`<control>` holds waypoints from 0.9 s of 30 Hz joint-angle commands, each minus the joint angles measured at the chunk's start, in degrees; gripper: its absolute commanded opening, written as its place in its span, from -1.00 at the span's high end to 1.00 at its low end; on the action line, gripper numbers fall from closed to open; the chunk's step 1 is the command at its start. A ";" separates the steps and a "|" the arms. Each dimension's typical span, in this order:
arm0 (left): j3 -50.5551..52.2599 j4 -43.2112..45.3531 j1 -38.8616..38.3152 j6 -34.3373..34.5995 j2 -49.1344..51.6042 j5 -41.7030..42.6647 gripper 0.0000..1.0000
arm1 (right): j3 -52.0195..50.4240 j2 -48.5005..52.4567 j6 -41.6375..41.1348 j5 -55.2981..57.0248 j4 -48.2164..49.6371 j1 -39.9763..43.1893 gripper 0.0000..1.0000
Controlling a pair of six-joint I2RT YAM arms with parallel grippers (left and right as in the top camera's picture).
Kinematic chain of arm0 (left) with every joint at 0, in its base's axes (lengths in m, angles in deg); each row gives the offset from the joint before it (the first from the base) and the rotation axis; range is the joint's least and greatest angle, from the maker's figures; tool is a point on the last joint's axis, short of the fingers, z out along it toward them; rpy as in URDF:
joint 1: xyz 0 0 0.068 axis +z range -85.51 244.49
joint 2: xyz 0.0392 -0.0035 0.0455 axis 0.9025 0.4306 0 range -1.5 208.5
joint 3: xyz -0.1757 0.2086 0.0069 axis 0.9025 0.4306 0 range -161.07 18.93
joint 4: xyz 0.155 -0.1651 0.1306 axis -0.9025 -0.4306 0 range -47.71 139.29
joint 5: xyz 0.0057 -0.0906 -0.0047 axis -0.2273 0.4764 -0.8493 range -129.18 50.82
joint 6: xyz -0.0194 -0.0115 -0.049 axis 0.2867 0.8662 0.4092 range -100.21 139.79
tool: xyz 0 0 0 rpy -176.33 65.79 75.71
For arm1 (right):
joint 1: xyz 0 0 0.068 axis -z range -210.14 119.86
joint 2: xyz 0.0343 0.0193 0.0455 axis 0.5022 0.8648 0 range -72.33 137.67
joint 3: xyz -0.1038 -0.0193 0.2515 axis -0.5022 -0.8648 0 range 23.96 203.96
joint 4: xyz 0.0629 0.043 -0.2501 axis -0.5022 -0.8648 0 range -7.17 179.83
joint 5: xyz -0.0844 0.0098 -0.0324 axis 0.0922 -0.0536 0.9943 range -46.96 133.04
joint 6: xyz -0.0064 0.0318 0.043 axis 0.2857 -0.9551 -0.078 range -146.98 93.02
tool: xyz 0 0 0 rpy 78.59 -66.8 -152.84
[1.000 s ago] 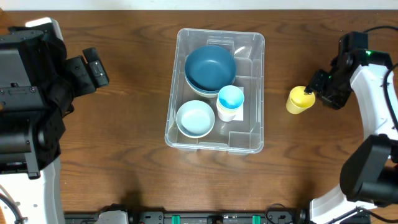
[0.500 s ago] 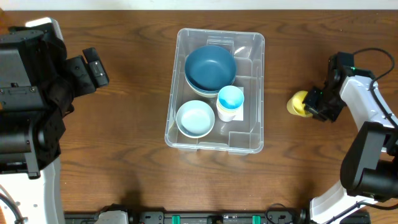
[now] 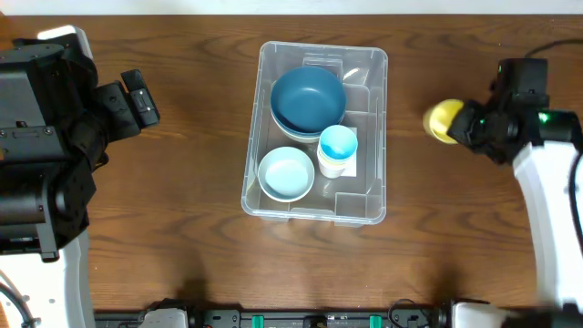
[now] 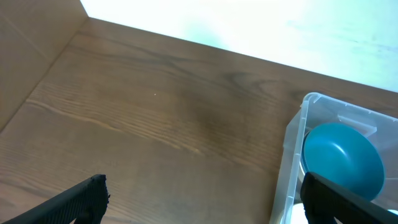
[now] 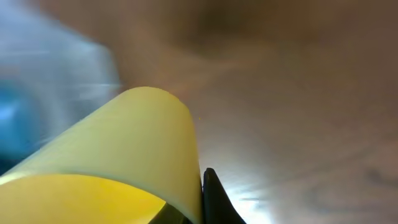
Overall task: Pack container
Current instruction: 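Insert the yellow cup onto the cup stack and release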
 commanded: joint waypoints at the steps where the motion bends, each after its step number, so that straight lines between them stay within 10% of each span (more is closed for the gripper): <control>1: -0.09 -0.13 0.17 0.11 0.04 -0.70 -0.96 | 2.64 -5.11 4.72 -0.72 -0.09 -8.74 0.97; 12: -0.09 -0.13 0.17 0.11 0.04 -0.70 -0.96 | 2.95 0.94 3.43 2.54 0.81 -30.84 0.97; 27: -0.09 -0.13 0.17 0.11 0.04 -0.70 -0.96 | 2.97 9.31 1.81 7.26 4.09 -31.91 0.98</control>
